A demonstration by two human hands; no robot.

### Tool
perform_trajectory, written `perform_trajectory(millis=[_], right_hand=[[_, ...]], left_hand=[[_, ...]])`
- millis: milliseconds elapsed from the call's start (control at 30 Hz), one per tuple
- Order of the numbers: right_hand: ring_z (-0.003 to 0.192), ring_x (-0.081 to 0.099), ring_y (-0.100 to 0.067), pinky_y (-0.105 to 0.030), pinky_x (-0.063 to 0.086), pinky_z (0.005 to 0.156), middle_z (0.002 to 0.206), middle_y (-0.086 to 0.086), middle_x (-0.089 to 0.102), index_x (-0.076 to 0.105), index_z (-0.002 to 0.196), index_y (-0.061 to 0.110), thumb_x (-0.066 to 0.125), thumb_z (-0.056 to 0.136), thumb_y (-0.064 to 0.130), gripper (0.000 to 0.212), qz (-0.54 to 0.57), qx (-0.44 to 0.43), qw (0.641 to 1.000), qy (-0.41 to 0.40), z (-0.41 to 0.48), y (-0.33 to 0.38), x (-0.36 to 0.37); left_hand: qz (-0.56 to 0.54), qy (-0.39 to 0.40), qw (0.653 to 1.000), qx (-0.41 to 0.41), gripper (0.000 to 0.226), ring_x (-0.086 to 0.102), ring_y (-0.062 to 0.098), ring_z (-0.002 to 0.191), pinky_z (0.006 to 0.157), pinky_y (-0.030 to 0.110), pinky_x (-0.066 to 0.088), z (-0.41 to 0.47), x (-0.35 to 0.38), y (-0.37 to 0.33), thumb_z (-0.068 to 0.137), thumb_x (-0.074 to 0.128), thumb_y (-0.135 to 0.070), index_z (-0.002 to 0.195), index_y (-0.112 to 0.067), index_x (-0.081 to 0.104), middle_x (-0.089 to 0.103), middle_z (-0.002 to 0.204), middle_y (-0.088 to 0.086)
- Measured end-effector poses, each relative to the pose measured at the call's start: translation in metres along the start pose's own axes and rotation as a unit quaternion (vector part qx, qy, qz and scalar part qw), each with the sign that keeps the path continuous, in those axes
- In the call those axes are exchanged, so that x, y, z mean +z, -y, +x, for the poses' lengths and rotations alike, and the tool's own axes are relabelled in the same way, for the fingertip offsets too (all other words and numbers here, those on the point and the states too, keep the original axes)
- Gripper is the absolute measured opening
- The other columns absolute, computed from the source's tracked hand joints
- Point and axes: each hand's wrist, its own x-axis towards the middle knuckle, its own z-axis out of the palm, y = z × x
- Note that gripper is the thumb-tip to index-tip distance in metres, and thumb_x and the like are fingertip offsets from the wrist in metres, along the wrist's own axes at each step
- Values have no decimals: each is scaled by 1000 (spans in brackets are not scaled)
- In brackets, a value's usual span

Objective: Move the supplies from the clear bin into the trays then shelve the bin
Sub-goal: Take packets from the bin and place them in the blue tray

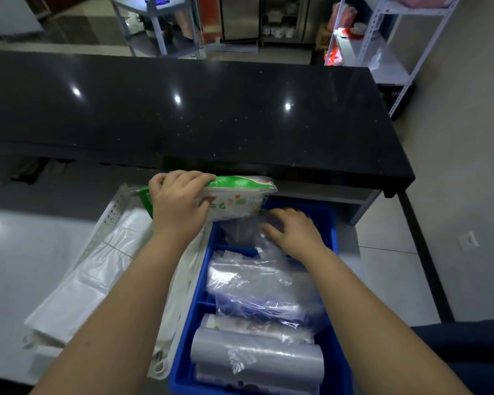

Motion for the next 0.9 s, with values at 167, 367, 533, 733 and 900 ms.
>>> perform_trajectory(millis=[167,367,533,733,900], right_hand=[[116,44,-29,-42,38,90,130,-3,50,45,132,32,62,70,66,72,-35,7,995,97,4,1,5],[124,40,-35,-45,40,100,140,-4,44,39,134,37,70,67,57,76,-36,67,984,159,17,-4,13],[127,33,-37,-51,33,100,139,-7,39,38,134,34,58,75,54,65,-85,77,970,212,31,5,18],[95,61,-29,-32,42,74,111,-5,65,58,111,28,66,78,32,34,-53,58,975,210,31,6,22],[84,56,-27,-32,43,73,103,-5,64,66,93,25,60,82,23,12,-81,52,982,164,24,11,12]], left_hand=[[-2,7,1000,-5,40,59,25,99,89,42,29,3,0,3,70,70,-14,109,-20,68,70,105,-1],[-2,10,1000,-7,41,58,24,101,90,42,30,7,-1,6,71,70,-12,110,-20,68,69,106,-1],[-2,11,1000,-10,40,58,23,101,90,40,29,6,2,4,71,71,-13,111,-21,68,69,106,-2],[-1,8,1000,-13,40,58,22,100,90,39,27,6,3,5,71,72,-15,110,-22,67,69,105,-3],[-1,11,1000,-21,40,59,22,98,88,39,28,6,-1,3,69,73,-13,108,-22,69,70,102,-3]])
